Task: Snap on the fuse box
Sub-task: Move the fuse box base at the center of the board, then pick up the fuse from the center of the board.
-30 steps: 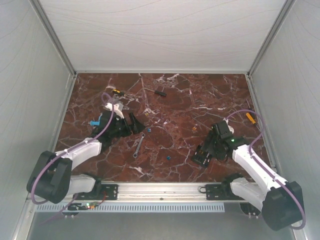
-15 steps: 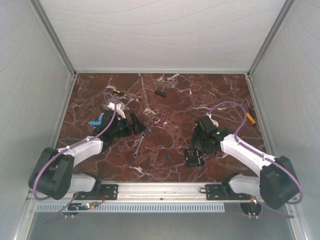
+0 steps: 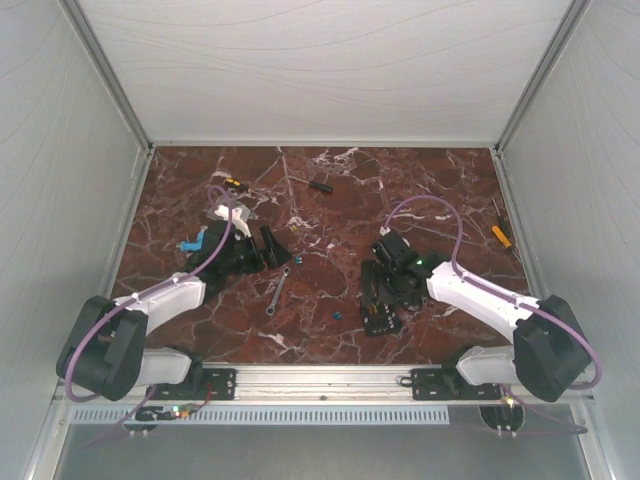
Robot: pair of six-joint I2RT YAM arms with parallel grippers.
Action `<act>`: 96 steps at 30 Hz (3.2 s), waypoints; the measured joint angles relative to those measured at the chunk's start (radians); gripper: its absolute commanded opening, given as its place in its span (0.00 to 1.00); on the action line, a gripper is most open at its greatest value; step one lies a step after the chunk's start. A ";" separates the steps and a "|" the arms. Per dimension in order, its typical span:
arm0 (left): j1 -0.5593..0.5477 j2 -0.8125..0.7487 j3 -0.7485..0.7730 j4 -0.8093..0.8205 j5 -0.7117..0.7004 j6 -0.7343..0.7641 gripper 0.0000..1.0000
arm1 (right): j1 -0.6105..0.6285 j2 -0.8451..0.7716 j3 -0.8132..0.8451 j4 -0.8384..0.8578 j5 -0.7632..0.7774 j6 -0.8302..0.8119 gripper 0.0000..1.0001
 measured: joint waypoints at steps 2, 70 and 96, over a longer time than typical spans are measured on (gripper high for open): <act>0.000 0.000 0.000 0.000 0.000 0.000 1.00 | 0.011 -0.019 -0.007 -0.015 -0.013 -0.039 0.87; 0.000 -0.115 -0.035 0.001 -0.008 -0.026 1.00 | -0.383 0.277 0.304 0.271 -0.154 -0.329 0.66; -0.006 -0.138 -0.063 -0.008 -0.054 -0.023 1.00 | -0.429 0.482 0.270 0.373 -0.346 -0.324 0.59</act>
